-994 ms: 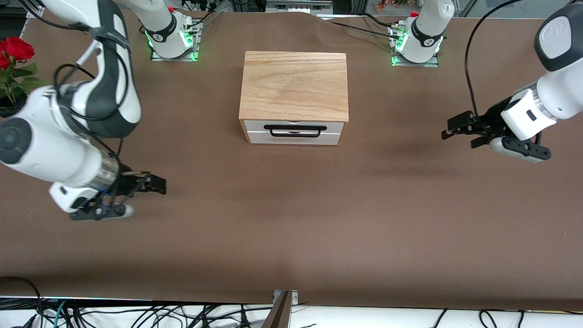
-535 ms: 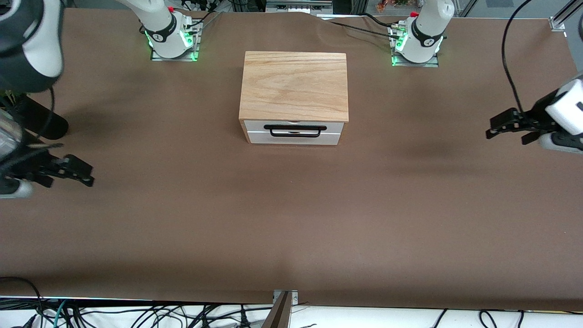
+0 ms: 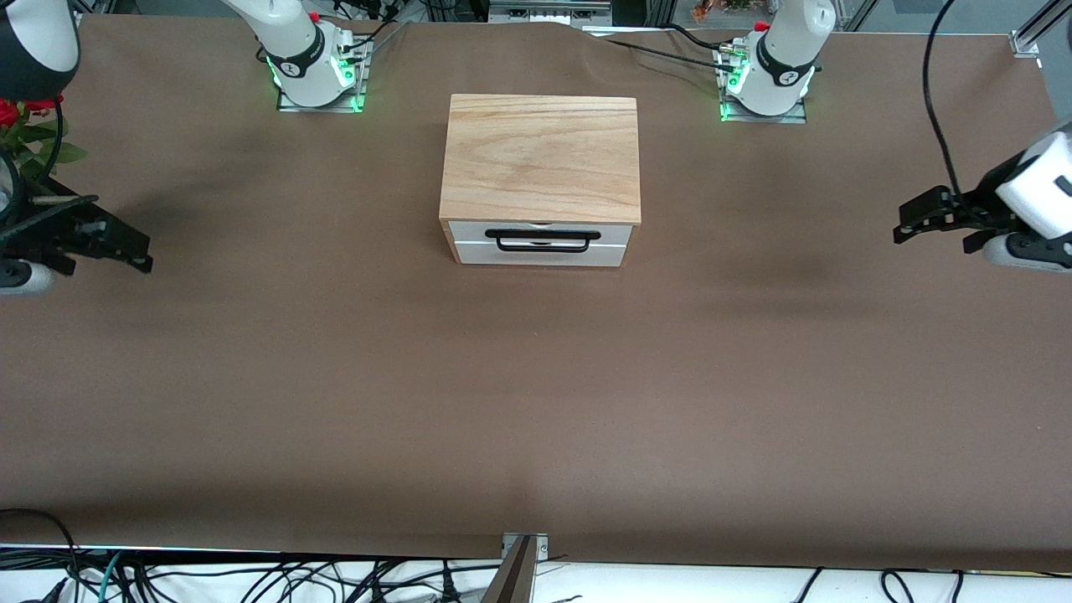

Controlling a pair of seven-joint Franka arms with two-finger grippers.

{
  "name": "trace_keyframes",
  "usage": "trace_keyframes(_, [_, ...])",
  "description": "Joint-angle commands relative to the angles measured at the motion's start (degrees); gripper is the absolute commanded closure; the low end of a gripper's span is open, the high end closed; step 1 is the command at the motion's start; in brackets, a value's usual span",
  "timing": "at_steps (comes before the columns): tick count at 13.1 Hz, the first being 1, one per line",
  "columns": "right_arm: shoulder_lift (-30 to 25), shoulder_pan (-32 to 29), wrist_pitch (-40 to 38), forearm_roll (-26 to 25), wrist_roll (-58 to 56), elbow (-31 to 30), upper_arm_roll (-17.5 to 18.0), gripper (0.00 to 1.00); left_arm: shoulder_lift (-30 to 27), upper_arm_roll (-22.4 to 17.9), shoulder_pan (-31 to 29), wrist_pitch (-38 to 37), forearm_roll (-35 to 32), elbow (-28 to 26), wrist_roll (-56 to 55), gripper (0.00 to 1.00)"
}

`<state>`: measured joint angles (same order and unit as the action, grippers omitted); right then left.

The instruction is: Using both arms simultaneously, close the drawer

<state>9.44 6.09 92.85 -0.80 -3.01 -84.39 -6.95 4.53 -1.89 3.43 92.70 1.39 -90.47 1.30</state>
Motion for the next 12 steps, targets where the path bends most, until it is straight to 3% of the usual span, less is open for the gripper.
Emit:
trace_keyframes(1, [-3.2,-3.7,-1.6,-0.5,-0.5,-4.4,1.5,0.00,-0.7,1.5,1.2,-2.4,-3.6,1.7,-6.0,0.00])
trace_keyframes(4, [-3.1,-5.2,-4.6,-0.5,-0.2,-4.1,1.5,0.00,-0.7,-1.4,3.6,-2.4,-3.6,1.5,-5.8,0.00])
trace_keyframes(12, [0.5,-0.6,-3.7,-0.8,0.1,2.0,1.7,0.00,-0.3,-1.5,3.6,-2.4,-3.6,1.4,-6.0,0.00])
